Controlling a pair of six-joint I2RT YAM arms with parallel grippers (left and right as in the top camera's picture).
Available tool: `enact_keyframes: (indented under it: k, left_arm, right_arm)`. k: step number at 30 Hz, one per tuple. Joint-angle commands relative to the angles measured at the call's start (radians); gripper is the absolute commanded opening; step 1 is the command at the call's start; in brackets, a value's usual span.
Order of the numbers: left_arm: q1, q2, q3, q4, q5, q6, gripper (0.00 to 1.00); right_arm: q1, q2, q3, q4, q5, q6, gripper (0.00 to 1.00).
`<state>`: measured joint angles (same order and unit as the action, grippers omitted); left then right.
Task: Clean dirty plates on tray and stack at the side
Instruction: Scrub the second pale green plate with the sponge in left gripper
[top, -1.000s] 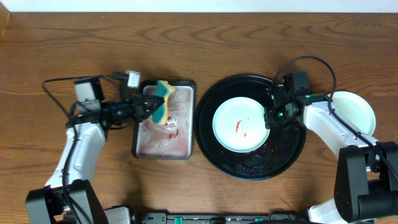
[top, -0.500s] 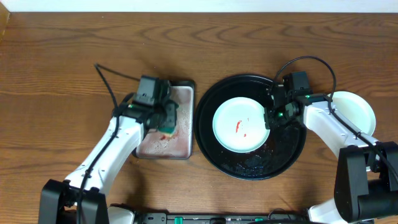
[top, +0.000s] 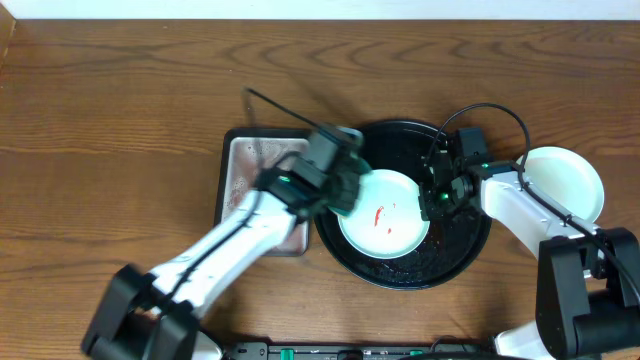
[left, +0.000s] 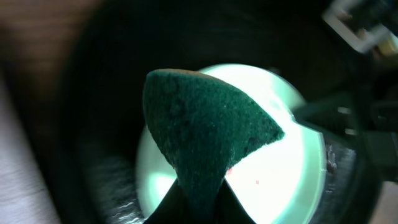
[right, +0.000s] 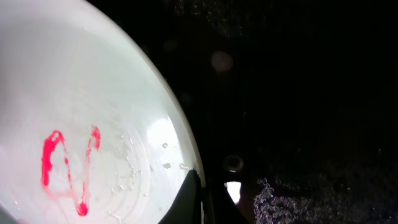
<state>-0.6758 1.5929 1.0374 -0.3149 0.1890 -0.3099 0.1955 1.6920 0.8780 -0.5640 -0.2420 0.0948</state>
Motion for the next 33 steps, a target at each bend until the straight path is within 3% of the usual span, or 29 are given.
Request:
enact_keyframes:
  k: [1, 7, 11, 15, 18, 20, 24, 28, 33]
  left_arm:
    - [-0.076, 0.080, 0.012, 0.072, 0.010, -0.114, 0.07]
    - [-0.152, 0.207, 0.012, 0.214, 0.010, -0.264, 0.07]
    - [-0.175, 0.263, 0.012, 0.249, -0.014, -0.275, 0.08]
    - [-0.166, 0.297, 0.012, 0.183, -0.124, -0.274, 0.07]
    - [-0.133, 0.282, 0.012, 0.056, -0.325, -0.266, 0.07]
    - [-0.111, 0.258, 0.013, 0.023, -0.352, -0.254, 0.08]
    - [-0.093, 0.166, 0.012, 0.024, -0.315, -0.225, 0.07]
    - [-0.121, 0.123, 0.012, 0.094, -0.162, -0.227, 0.07]
    - [-0.180, 0.170, 0.012, 0.164, -0.140, -0.319, 0.08]
  right_arm:
    - [0.016, 0.018, -0.056, 0.012, -0.002, 0.014, 0.01]
    - [0.016, 0.018, -0.058, 0.023, -0.002, 0.014, 0.01]
    - [0.016, 0.018, -0.058, 0.026, -0.002, 0.013, 0.01]
    - [0.016, 0.018, -0.058, 0.026, -0.002, 0.013, 0.01]
    - [0.016, 0.018, -0.058, 0.026, -0.002, 0.014, 0.01]
    - [0.016, 0.018, -0.058, 0.026, -0.002, 0.013, 0.01]
    - [0.016, 0.018, -0.058, 0.026, -0.002, 0.013, 0.01]
    - [0.015, 0.018, -0.058, 0.026, -0.002, 0.013, 0.01]
    - [0.016, 0.018, -0.058, 0.026, -0.002, 0.013, 0.01]
